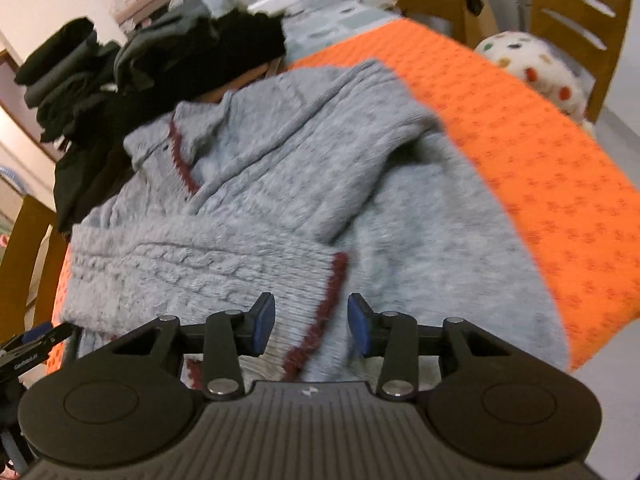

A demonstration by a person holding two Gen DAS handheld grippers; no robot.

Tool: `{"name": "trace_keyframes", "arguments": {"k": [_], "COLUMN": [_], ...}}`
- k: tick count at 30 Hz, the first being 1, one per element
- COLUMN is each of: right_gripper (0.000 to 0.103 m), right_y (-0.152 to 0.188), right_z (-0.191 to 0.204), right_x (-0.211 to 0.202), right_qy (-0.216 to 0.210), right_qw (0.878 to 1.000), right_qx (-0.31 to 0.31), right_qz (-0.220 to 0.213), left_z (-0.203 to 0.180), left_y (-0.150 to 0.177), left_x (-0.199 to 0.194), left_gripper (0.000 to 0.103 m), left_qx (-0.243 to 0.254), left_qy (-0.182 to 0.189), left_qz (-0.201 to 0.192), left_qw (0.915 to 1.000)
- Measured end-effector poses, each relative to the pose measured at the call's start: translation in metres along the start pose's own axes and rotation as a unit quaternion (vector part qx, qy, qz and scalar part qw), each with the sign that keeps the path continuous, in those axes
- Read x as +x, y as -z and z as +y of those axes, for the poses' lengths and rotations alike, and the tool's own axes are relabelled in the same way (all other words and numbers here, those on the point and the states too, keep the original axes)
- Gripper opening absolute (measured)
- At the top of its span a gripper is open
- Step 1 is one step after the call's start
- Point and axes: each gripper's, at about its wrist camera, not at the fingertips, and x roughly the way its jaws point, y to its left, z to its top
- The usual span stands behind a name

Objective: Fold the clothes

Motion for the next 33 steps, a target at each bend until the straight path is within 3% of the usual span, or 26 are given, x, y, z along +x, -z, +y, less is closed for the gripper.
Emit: {"name": "trace_keyframes", "arguments": {"k": [6, 11, 15, 20, 26, 30, 33], "right_gripper": [0.048, 0.049, 0.049, 0.05, 0.055, 0.063, 0.063], "right_y": [0.019, 0.042, 0.054, 0.063, 0.062, 0.059, 0.059], "right_z": [-0.042, -0.086, -0.114, -0.135, -0.146, -0.15, -0.154], "right_x": [-0.04, -0.057, -0.059, -0.046, -0.022, -0.009, -0.005], "right_qy": [0.042, 0.048, 0.023, -0.02, -0.077, -0.112, -0.129], "right_qw": [0.999, 0.999, 0.998, 0.994, 0.99, 0.988, 0.985], "right_qx": [-0.004, -0.015, -0.05, -0.084, -0.078, -0.055, -0.047], "right_qz": [-0.021, -0.002, 0.025, 0.066, 0.086, 0.096, 0.103], "left_z": [0.011, 0.0, -0.025, -0.064, -0.08, -0.075, -0.073], "left_y": [0.017, 0.044, 0.076, 0.123, 0.161, 0.173, 0.175], "left_x": [-0.036, -0.073, -0.102, -0.114, -0.101, -0.08, -0.076], "left_gripper": [0.07, 0.07, 0.07, 0.07, 0.07, 0.07, 0.07], "left_qx": [-0.029, -0.061, -0.088, -0.087, -0.103, -0.119, -0.137], "left_qy": [0.023, 0.026, 0.023, -0.003, -0.007, -0.008, 0.004], "left_qz": [-0.01, -0.022, -0.017, 0.01, 0.027, 0.036, 0.039], "left_qw": [0.9993, 0.9976, 0.9957, 0.9962, 0.9943, 0.9922, 0.9897]}}
